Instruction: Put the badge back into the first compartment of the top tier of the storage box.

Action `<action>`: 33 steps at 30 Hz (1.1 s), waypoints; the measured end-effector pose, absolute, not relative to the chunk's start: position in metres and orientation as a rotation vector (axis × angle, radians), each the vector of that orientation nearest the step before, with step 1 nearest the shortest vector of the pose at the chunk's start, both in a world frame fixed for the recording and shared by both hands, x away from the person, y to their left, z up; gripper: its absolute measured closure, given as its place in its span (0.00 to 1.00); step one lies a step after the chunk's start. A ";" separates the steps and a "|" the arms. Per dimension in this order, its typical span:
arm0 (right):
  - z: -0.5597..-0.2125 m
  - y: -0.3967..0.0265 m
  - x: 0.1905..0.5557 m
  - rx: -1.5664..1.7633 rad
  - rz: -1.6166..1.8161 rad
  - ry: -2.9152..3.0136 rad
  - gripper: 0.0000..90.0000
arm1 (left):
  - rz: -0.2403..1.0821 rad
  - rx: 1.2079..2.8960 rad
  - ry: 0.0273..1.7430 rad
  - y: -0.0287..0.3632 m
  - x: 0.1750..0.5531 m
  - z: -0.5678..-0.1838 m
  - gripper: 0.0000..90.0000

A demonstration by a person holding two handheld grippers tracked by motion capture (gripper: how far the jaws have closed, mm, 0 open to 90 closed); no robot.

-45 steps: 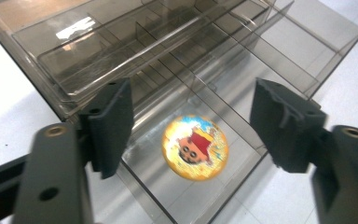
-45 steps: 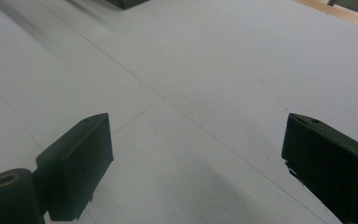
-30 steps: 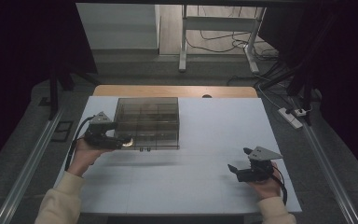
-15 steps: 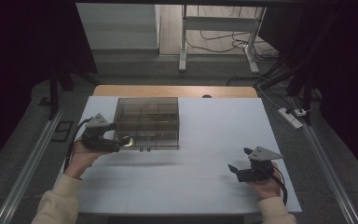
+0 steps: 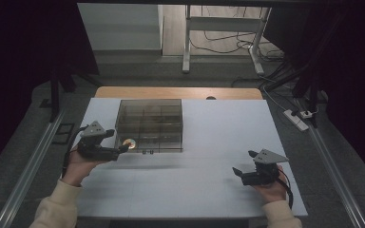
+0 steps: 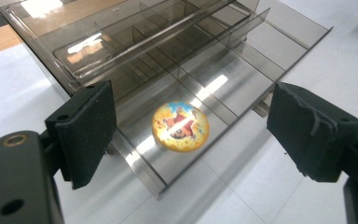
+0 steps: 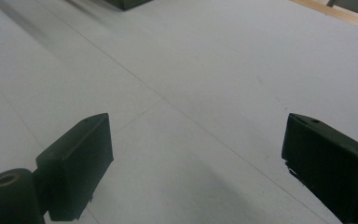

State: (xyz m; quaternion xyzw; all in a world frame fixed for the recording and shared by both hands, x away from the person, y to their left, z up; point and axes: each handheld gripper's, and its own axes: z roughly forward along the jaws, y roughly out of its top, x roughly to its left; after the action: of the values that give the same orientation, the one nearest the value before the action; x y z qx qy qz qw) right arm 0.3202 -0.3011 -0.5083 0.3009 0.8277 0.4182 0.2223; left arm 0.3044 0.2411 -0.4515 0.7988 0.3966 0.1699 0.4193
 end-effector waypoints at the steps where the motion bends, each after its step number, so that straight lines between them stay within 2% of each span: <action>1: -0.508 -0.301 0.320 0.832 1.155 2.287 0.09 | 0.428 2.002 0.998 0.242 0.302 -0.452 0.18; 20: -0.509 -0.302 0.320 0.832 1.158 2.289 0.09 | 0.455 1.970 1.049 0.259 0.269 -0.472 0.17; 33: -0.509 -0.302 0.320 0.829 1.153 2.293 0.09 | 0.401 2.017 1.092 0.260 0.256 -0.509 0.17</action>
State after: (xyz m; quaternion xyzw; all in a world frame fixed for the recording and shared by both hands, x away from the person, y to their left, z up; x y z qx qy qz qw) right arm 0.3200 -0.3018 -0.5092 0.2998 0.8293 0.4168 0.2204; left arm 0.2561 0.2598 -0.5094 0.7956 0.4306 0.1584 0.3957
